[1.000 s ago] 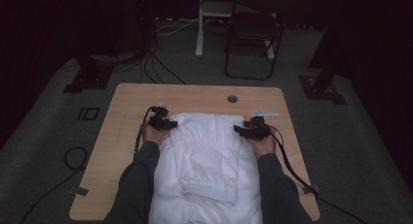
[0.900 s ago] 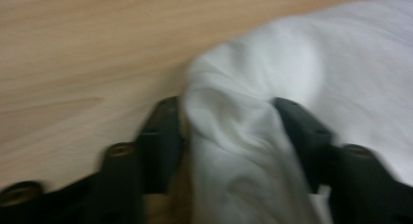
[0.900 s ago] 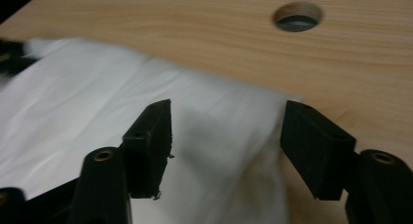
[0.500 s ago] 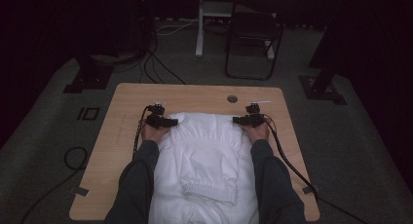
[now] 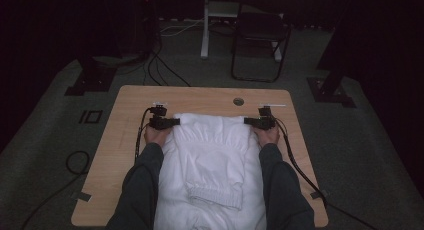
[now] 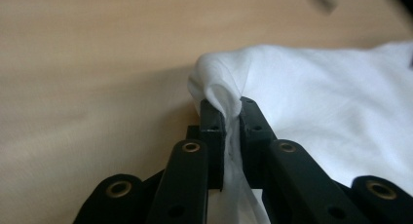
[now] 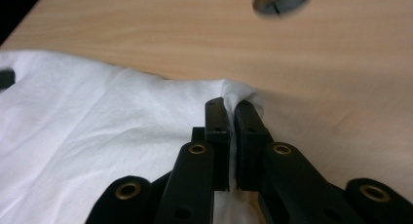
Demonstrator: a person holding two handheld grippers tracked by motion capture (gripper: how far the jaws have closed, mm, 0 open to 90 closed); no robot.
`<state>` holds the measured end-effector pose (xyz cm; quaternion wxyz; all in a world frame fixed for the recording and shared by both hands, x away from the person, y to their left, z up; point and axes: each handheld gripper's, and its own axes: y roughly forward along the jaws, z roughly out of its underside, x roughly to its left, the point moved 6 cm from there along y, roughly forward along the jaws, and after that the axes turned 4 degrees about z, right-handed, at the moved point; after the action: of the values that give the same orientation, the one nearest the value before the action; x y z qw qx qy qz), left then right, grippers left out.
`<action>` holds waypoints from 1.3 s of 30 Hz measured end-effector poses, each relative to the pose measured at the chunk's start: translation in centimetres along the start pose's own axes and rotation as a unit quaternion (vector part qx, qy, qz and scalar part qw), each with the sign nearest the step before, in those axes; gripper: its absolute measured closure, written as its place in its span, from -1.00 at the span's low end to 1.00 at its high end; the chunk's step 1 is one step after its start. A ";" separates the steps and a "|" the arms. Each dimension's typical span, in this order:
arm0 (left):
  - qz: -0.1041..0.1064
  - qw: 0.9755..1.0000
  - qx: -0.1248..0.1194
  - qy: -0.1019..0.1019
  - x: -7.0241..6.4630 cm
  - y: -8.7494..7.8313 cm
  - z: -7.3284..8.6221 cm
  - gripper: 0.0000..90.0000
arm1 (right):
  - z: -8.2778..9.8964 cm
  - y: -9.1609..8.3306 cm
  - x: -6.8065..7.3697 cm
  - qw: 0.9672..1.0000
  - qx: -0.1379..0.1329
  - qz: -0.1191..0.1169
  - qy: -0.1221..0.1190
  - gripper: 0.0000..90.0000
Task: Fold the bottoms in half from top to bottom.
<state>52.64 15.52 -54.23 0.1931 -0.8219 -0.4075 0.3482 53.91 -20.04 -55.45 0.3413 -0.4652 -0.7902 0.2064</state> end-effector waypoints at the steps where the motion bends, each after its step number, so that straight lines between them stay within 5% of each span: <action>1: 0.008 1.000 -0.015 -0.003 -0.2 -0.5 -0.5 0.87 | -0.5 -0.6 0.1 1.000 -0.009 -0.001 -0.008 0.93; 3: 0.022 0.999 -0.041 -0.008 -0.5 -1.5 -1.5 0.87 | -2.0 -2.1 0.3 0.999 -0.044 -0.005 -0.013 0.93; 6: 0.028 0.998 -0.063 0.013 -1.5 -2.9 -3.2 0.86 | -3.9 -4.0 1.1 0.995 -0.093 -0.020 -0.007 0.93; 10: 0.023 0.997 -0.057 0.037 -2.4 -3.9 -3.6 0.86 | -3.9 -4.9 2.1 0.994 -0.092 -0.006 -0.059 0.93; 16: 0.046 0.994 -0.060 0.073 -4.0 -6.2 -2.3 0.86 | -2.2 -6.9 2.4 0.991 -0.106 -0.027 -0.074 0.93; 25: 0.051 0.989 -0.033 0.133 -5.7 -9.5 2.7 0.84 | 2.9 -11.4 4.5 0.985 -0.115 -0.064 -0.112 0.93; 29: 0.047 0.987 -0.015 0.151 -5.9 -10.3 6.0 0.82 | 5.7 -12.2 5.0 0.985 -0.103 -0.069 -0.122 0.93; 34: 0.037 0.987 0.043 0.150 -5.2 -9.7 10.8 0.82 | 10.2 -11.5 5.4 0.988 -0.047 -0.059 -0.136 0.93; 37: 0.018 0.983 0.083 0.164 -5.0 -8.7 13.1 0.83 | 13.0 -10.3 5.2 0.989 -0.007 -0.052 -0.139 0.92; 39: 0.014 0.982 0.092 0.163 -4.9 -8.0 13.9 0.84 | 13.9 -9.8 5.1 0.989 0.010 -0.050 -0.136 0.92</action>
<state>36.13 16.82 -56.86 0.3264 -0.8521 -0.3250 0.2486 36.21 -20.38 -56.83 0.2450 -0.3890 -0.8497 0.2581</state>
